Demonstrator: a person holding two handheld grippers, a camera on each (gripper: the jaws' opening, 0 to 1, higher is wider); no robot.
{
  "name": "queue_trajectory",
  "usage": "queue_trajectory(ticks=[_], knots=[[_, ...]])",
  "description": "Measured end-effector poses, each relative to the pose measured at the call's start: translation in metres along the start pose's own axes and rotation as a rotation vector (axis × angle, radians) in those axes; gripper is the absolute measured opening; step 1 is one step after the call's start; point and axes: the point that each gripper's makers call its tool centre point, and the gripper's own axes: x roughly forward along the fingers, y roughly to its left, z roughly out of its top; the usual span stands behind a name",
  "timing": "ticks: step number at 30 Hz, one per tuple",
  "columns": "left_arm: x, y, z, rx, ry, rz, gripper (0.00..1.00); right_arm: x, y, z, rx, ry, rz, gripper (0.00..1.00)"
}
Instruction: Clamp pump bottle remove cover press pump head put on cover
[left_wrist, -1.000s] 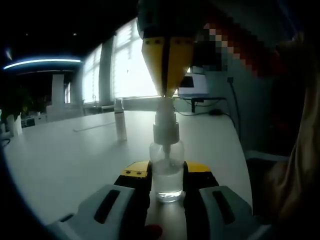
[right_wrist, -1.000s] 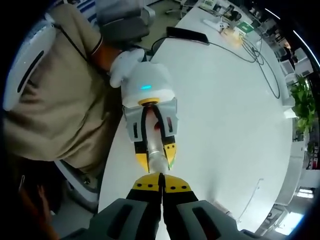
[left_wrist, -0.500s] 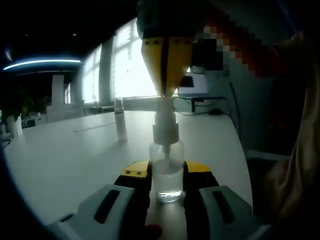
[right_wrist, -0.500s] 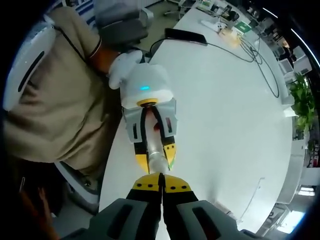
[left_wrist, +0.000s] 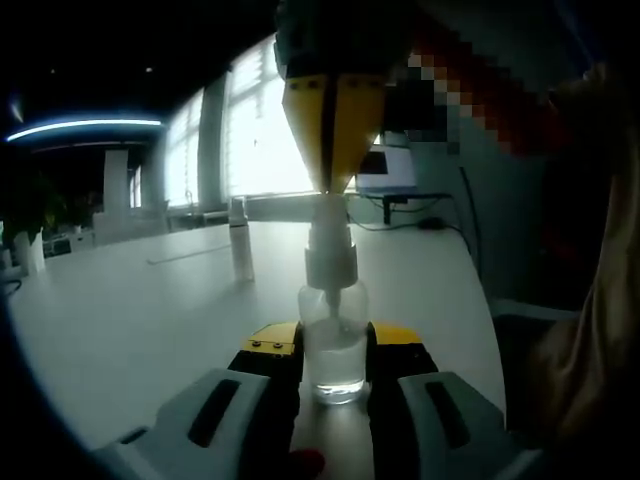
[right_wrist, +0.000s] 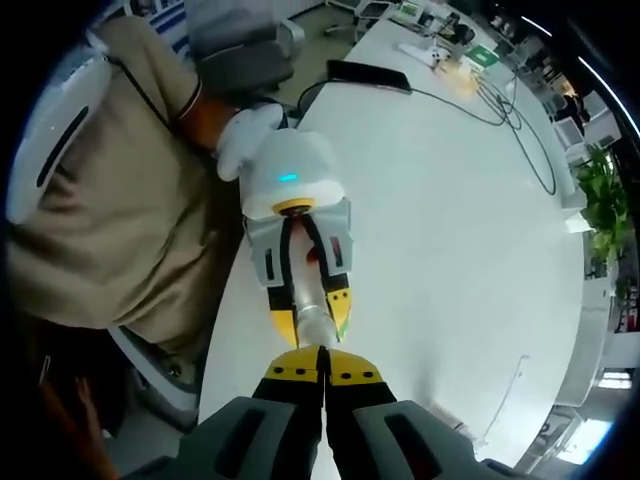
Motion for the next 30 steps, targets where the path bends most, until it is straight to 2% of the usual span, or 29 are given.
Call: queue_trajectory(ticks=[30], knots=[[0.0004, -0.0003, -0.0004, -0.002, 0.002, -0.001, 0.15, 0.0003, 0.0006, 0.0004, -0.009, 0.016, 0.01, 0.0]])
